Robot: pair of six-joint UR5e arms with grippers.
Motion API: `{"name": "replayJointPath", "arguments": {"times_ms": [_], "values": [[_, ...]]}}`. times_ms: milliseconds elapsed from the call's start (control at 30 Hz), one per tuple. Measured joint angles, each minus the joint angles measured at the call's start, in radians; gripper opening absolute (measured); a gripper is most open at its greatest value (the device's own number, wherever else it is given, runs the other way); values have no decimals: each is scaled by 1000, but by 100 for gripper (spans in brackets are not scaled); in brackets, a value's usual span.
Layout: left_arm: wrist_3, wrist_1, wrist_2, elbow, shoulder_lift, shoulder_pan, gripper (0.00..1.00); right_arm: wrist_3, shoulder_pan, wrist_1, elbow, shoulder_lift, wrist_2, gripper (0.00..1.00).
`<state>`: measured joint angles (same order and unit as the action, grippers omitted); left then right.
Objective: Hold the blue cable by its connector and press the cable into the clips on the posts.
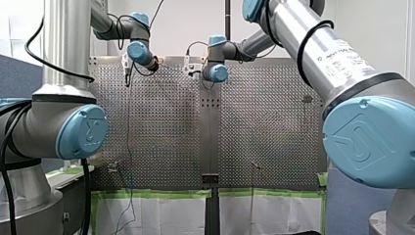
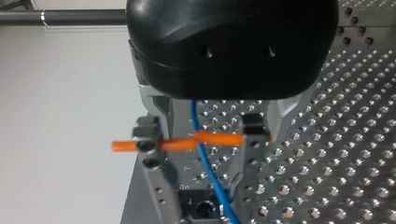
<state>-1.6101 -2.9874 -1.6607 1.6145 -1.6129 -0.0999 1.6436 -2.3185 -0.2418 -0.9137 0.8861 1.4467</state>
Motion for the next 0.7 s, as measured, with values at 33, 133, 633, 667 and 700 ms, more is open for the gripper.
{"name": "replayJointPath", "arguments": {"times_ms": [33,133,633,667,700], "values": [[-1,2,-2,-1,0,0,100,0,0,0,0,0,0,0],[-7,9,-3,-2,-1,2,100,-1,2,1,0,0,0,0],[-9,22,-13,-7,-1,-1,100,-3,3,2,0,0,0,0],[-9,23,-14,-7,-1,-1,100,-3,3,2,0,0,0,0],[-9,24,-15,-7,-1,-1,100,-3,3,2,0,0,0,0]]}}
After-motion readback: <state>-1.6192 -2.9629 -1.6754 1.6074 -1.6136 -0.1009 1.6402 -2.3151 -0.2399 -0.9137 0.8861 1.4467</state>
